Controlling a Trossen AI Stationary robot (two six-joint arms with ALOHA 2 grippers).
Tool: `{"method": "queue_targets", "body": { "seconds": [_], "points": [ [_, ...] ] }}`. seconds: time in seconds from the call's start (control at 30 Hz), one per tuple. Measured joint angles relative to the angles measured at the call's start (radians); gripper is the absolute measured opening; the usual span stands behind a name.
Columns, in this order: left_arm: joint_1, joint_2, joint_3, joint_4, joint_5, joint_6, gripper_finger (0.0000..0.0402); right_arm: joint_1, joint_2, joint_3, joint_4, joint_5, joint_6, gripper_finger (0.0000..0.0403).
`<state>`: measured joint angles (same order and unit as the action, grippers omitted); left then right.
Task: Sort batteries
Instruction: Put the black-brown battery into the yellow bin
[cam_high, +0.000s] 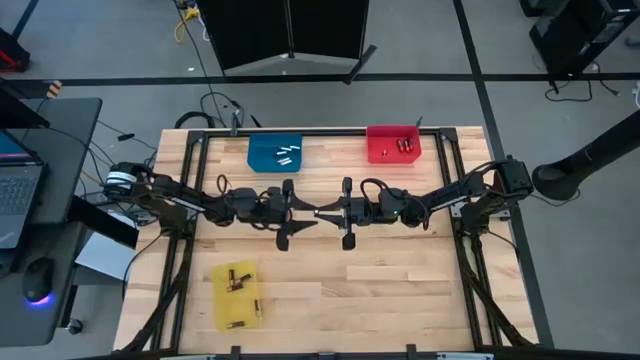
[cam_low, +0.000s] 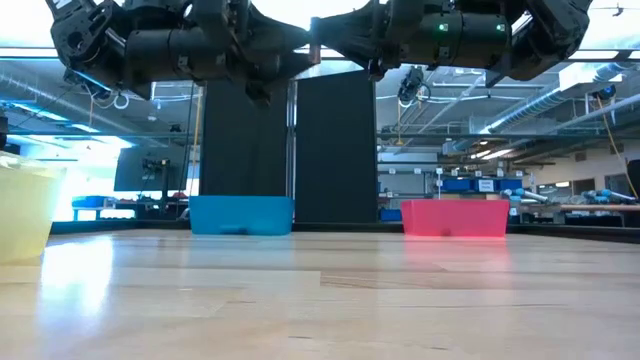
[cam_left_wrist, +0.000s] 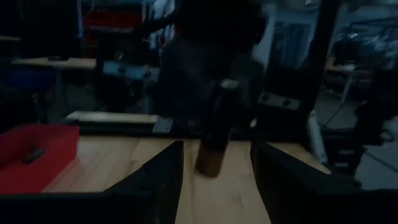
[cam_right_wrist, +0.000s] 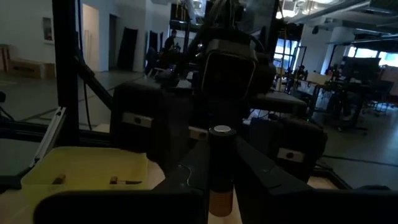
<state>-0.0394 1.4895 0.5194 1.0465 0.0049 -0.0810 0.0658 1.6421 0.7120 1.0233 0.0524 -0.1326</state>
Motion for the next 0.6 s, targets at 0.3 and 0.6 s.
{"method": "queue_targets", "body": {
  "seconds": [0.3, 0.6],
  "points": [
    [0.000, 0.006, 0.059, -0.048, 0.080, 0.043, 0.0168, 0.004, 0.000, 0.000, 0.024, -0.008, 0.001, 0.0054],
    [0.002, 0.006, 0.073, -0.089, 0.083, 0.078, 0.0099, 0.006, 0.000, 0.000, 0.024, -0.010, 0.001, 0.0054]
  ]
}}
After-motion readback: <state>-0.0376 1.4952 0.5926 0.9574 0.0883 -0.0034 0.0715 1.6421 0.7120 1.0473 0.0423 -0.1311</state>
